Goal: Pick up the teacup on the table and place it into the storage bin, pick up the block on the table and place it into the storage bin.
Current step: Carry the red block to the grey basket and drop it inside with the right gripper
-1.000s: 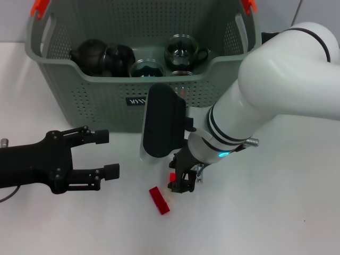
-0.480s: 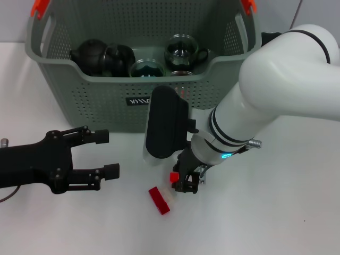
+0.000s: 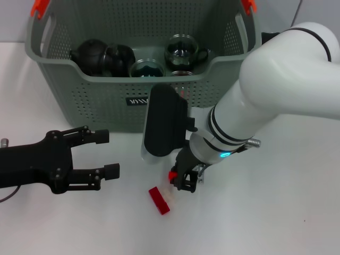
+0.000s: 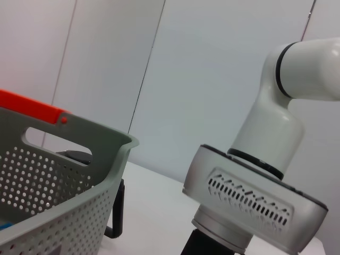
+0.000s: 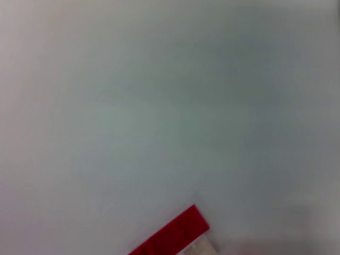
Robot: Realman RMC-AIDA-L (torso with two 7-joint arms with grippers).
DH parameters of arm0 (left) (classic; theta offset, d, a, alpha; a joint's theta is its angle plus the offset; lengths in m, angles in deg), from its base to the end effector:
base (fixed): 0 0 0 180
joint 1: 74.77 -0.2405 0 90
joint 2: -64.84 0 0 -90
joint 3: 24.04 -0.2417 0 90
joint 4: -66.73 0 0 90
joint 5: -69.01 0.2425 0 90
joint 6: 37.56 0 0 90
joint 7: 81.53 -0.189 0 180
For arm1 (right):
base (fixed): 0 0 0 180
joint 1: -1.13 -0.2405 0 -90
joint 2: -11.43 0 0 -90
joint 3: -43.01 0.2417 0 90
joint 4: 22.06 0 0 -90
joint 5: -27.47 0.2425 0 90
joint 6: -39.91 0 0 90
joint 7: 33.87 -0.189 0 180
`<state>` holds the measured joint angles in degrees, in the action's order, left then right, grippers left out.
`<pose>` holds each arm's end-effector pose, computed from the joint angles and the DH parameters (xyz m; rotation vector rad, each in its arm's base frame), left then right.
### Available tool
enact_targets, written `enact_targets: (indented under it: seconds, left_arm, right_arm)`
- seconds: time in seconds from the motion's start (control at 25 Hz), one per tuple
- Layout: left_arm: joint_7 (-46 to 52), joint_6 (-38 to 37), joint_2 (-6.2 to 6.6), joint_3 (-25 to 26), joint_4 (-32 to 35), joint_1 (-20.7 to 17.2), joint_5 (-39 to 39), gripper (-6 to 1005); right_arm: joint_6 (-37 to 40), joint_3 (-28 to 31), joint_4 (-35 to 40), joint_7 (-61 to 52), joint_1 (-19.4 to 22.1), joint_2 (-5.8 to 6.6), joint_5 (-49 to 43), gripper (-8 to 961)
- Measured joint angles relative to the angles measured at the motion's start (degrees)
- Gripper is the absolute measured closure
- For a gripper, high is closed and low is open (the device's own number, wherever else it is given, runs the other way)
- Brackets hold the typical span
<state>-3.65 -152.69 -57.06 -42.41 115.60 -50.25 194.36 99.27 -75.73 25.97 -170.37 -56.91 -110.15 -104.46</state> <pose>-0.2692 0.2881 0.0256 -2.7436 -0.6178 -0.9134 0.1103 0.3638 -0.2108 -2.9138 -0.0242 -0.7106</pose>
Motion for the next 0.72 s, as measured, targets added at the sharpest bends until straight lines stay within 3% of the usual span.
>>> enact_targets:
  seconds: [0.28,0.48,0.6,0.72]
  left_arm:
    - [0.3,-0.5,0.05,0.1,0.3,-0.2,0.0,112]
    - [0.4,-0.8,0.09,0.8,0.4,-0.8,0.0,112]
    - [0.3,-0.8,0.09,1.1,0.4,-0.9,0.0,112]
    - [0.3,-0.8,0.09,1.5,0.4,-1.0,-0.1,112]
  right_arm:
    - [0.6,2.7,6.8,-1.4,3.4,1.02,-1.0,776]
    - [4.1,10.5,15.3,-2.7,7.3,1.14,-7.1,777]
    - [7.4,16.2,24.3,-3.2,9.6,1.23,-10.0,764]
    - [9.2,19.1,28.4,-3.2,10.2,1.24,-10.7,745]
